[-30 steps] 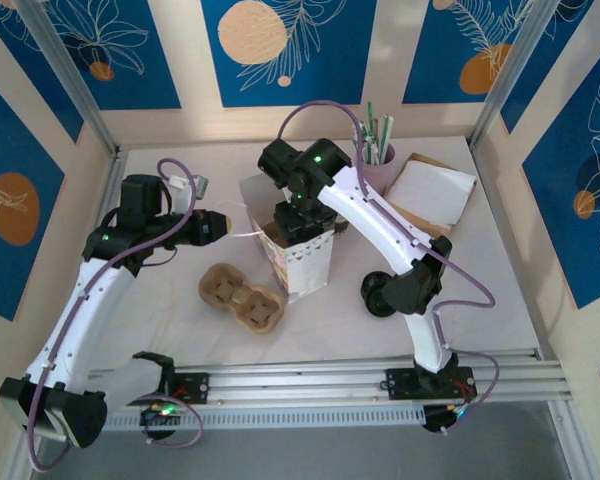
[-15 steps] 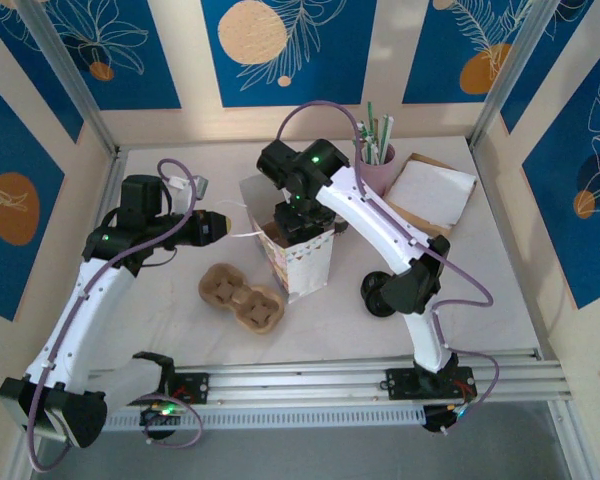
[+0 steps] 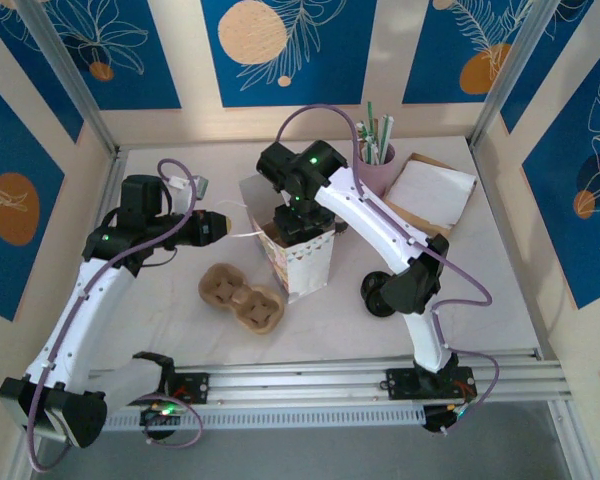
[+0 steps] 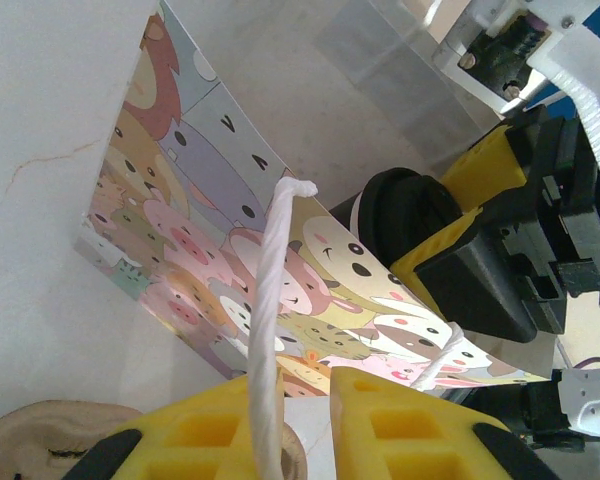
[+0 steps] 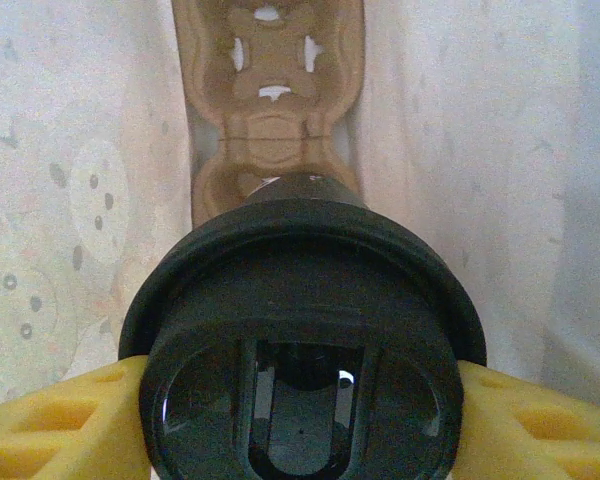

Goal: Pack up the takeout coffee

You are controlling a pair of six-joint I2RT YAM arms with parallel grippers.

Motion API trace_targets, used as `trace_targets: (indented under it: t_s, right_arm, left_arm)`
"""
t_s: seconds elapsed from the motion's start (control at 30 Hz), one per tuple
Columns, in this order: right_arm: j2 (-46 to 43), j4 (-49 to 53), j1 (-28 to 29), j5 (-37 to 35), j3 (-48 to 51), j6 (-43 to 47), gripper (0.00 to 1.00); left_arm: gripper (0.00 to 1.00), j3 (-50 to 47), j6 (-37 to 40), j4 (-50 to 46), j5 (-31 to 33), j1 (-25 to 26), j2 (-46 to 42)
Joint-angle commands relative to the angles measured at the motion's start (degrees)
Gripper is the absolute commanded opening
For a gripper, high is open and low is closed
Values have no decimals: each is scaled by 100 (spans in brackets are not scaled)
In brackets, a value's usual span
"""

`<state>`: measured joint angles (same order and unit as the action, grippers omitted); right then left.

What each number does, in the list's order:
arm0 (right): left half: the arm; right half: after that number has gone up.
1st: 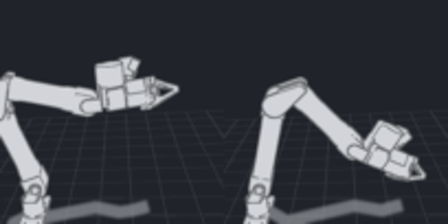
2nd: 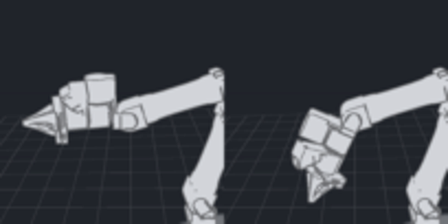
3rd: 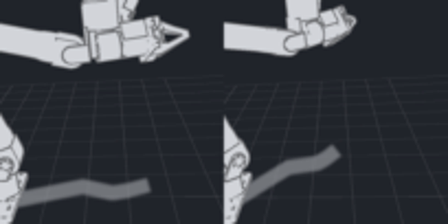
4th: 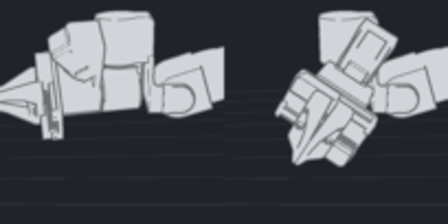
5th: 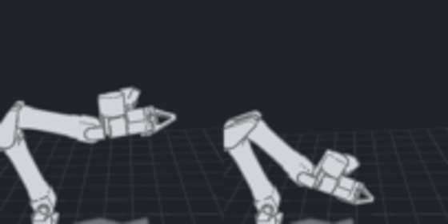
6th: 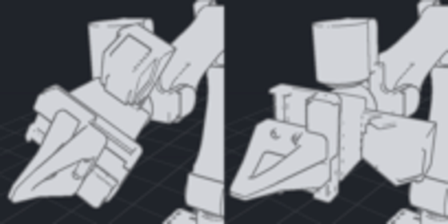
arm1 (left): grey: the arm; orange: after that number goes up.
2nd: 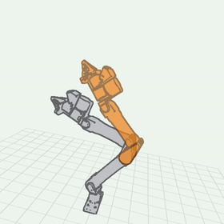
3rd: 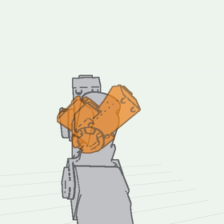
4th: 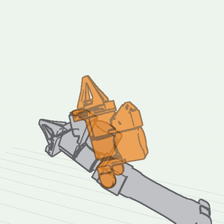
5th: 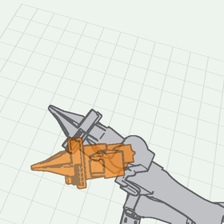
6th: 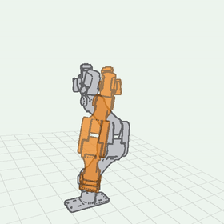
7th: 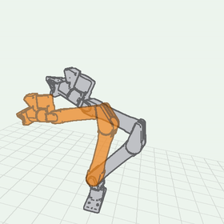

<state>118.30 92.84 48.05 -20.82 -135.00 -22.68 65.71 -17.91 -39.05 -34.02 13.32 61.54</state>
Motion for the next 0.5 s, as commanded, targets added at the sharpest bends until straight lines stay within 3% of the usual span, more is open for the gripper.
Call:
trace_targets:
  t_s: [0.0,0.47]
  right_arm:
    - [-186,396,28,274,84,95,56]
    - [-165,403,-24,351,124,114,56]
  left_arm:
    - [19,-7,68,-130,54,65,-149]
    - [19,-7,82,-156,95,85,-150]
